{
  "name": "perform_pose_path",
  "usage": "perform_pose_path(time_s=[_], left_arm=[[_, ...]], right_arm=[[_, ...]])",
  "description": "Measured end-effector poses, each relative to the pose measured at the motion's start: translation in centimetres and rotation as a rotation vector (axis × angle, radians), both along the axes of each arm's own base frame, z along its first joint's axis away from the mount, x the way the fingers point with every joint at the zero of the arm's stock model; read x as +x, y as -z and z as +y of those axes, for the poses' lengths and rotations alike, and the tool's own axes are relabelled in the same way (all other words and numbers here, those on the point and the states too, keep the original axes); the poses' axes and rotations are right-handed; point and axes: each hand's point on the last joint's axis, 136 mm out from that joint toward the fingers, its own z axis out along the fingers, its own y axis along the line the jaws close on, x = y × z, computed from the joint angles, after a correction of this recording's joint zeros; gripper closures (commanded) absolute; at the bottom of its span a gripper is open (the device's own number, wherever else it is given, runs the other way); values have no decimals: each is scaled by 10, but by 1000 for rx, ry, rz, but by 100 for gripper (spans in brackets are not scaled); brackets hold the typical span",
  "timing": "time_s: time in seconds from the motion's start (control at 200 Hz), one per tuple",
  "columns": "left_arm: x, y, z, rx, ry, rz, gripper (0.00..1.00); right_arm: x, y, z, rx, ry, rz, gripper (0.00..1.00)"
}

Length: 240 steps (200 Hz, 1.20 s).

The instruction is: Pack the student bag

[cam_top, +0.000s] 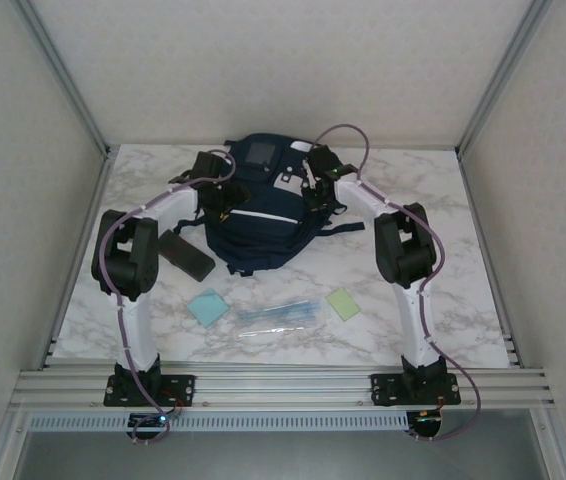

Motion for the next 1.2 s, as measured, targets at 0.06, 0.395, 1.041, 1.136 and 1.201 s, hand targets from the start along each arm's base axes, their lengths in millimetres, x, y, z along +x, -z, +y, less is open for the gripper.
perform_pose_path(time_s=[0.06,0.395,1.041,1.136,1.201], left_arm=[[2,0,1,-3,-3,3,27],[25,0,5,11,-12,-3,27],[45,-1,12,51,38,-1,27],[45,-1,12,48,39,1,27],[45,-1,12,47,39,2,27]], right_arm=[[-4,3,-7,81,102,-1,88],[-34,-2,-7,461,394,20,86],[-22,-57,39,407,-54,12,27],[-32,-32,42,403,-79,81,26],[-36,-21,44,403,-96,109,26]])
